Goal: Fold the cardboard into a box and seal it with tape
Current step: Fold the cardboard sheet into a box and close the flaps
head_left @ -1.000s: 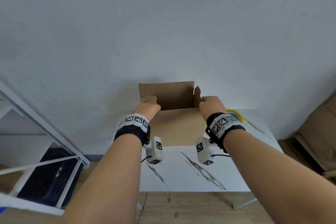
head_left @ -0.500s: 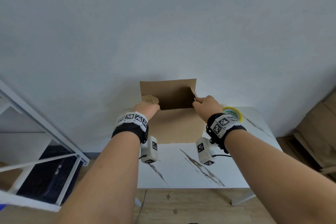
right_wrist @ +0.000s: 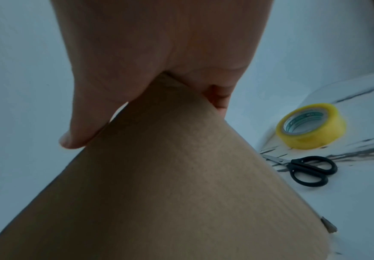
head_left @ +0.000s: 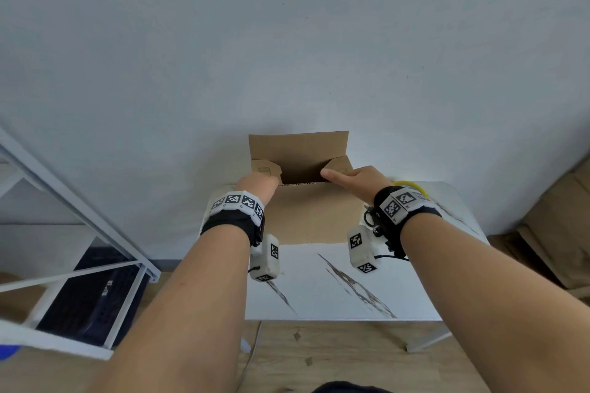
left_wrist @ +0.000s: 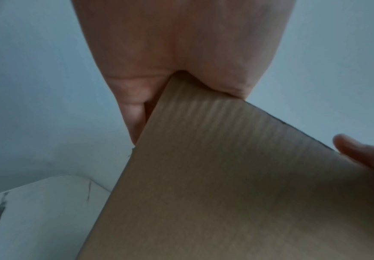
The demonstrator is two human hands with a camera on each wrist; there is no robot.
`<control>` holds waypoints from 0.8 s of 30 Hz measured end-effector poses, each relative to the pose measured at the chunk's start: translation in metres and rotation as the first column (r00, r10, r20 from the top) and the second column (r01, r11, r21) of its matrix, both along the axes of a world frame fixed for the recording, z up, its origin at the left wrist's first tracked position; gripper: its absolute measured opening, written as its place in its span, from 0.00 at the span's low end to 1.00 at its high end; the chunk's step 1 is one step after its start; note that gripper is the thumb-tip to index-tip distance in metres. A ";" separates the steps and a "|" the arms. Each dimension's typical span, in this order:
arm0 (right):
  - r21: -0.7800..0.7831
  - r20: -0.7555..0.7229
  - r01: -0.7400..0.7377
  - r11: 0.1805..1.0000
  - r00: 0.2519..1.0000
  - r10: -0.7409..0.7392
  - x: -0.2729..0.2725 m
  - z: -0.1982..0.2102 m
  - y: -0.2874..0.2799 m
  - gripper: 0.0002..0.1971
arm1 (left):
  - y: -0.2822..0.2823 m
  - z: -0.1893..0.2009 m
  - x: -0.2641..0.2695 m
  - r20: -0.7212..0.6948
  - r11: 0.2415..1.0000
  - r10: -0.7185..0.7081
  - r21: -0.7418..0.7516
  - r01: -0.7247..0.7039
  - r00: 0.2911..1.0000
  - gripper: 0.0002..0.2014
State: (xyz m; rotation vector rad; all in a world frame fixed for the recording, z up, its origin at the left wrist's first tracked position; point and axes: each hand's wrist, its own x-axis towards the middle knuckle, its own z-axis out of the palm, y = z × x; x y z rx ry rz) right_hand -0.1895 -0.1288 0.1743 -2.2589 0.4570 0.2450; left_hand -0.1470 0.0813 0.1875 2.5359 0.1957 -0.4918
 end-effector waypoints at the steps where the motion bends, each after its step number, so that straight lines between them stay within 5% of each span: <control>1: 0.023 0.008 -0.024 0.999 1.000 0.024 -0.001 0.000 -0.001 0.49 | 0.000 0.000 0.000 0.009 1.000 0.002 -0.009 -0.002 1.000 0.18; 3: 0.066 0.024 -0.060 0.996 0.998 0.058 -0.006 0.003 -0.003 0.44 | 0.001 -0.002 0.001 0.045 1.000 -0.005 -0.029 0.006 0.999 0.19; 6: 0.143 0.026 -0.048 0.989 0.999 0.045 -0.006 0.004 -0.011 0.23 | 0.003 -0.004 0.004 0.116 0.998 0.017 -0.065 -0.009 0.993 0.19; 11: 0.177 0.048 0.050 0.983 0.997 -0.059 0.000 0.000 -0.010 0.11 | 0.004 -0.008 0.006 0.157 0.997 0.051 -0.065 -0.041 0.986 0.19; 14: 0.088 0.074 0.058 0.994 0.995 -0.064 0.004 -0.003 -0.008 0.10 | 0.006 -0.010 0.009 0.173 0.996 0.047 -0.083 -0.033 0.984 0.21; 18: -0.036 0.111 0.087 0.996 0.990 -0.082 0.009 -0.010 -0.011 0.13 | 0.014 -0.019 0.012 0.217 0.990 0.069 -0.137 -0.040 0.974 0.38; 24: -0.261 0.117 0.042 0.964 0.993 -0.012 0.013 -0.016 -0.008 0.19 | 0.015 -0.028 0.017 0.270 0.996 0.033 -0.093 -0.008 0.962 0.32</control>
